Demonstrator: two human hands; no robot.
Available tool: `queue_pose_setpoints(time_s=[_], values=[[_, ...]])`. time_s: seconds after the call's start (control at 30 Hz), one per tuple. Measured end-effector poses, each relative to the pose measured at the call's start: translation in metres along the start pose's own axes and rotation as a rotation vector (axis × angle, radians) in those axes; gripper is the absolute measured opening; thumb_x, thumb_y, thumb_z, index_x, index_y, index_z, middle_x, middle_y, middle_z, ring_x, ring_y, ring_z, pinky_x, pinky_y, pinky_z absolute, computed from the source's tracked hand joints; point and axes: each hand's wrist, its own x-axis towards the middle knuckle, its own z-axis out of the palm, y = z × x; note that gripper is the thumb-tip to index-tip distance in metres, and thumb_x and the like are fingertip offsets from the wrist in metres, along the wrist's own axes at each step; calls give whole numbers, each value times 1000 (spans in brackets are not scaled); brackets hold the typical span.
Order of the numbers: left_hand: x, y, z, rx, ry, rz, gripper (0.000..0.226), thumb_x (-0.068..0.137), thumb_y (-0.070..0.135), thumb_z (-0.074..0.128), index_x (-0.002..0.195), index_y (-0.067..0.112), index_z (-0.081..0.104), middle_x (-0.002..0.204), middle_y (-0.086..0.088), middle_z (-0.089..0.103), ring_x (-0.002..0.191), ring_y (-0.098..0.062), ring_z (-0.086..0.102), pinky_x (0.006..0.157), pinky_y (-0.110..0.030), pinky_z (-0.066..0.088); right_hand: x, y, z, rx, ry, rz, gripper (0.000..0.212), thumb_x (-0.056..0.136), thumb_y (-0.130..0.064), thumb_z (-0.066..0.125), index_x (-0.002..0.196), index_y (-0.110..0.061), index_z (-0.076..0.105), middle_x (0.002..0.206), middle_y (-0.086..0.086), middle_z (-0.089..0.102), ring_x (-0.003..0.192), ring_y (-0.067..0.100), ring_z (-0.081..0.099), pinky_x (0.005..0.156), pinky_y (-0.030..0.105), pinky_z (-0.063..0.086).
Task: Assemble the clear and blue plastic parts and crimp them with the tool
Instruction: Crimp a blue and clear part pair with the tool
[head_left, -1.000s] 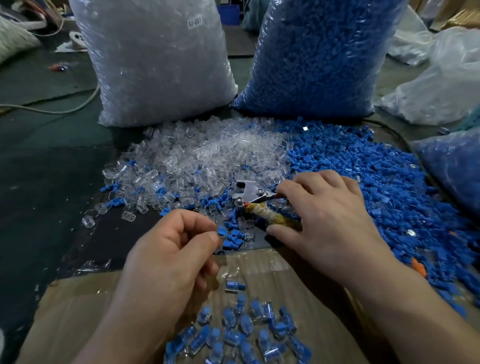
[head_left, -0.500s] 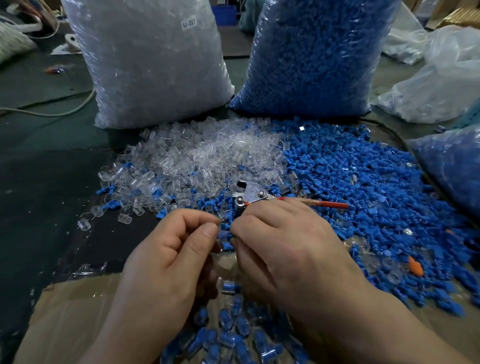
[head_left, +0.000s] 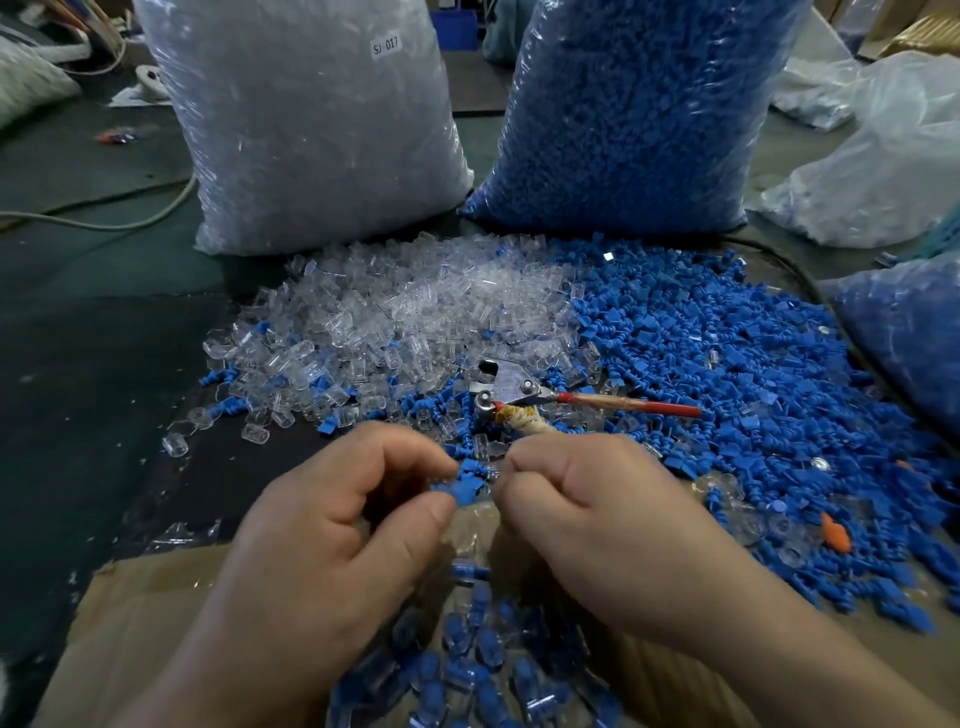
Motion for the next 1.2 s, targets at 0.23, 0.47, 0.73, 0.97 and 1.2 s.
queue_pose_setpoints(time_s=[0.23,0.47,0.73,0.97,1.2], values=[[4,-6,-5,301,-306,11,16,75,49,53,80,38,63,87,24,62,82,3,60,66,-21,46,-2,6,5,-506,-21,-163,26,95,-52,39,95,-30,52,91,-10,56,77,14,50,55,28,34],[6,-12,0,364,-143,8,11,87,48,57,97,47,61,102,30,58,92,6,59,64,-15,44,2,10,4,-454,-44,-149,20,93,-51,45,94,-32,51,91,-12,54,78,10,52,61,31,41],[14,-27,12,536,-212,11,45,88,14,71,131,26,66,130,16,58,114,-9,53,93,-18,36,16,13,23,-679,41,-202,38,97,-57,34,126,-33,39,83,-5,32,63,18,31,45,29,19],[13,-26,14,427,-152,-49,17,87,31,69,103,37,68,103,25,53,96,4,53,79,-11,40,16,10,16,-550,56,-133,6,99,-32,45,104,-30,42,89,-7,51,67,20,42,50,34,27],[13,-26,17,412,-79,-61,10,89,33,64,97,39,63,100,26,53,98,7,52,72,-8,38,15,16,16,-394,182,-151,10,99,-40,43,95,-31,43,76,-9,55,65,11,53,59,36,44]])
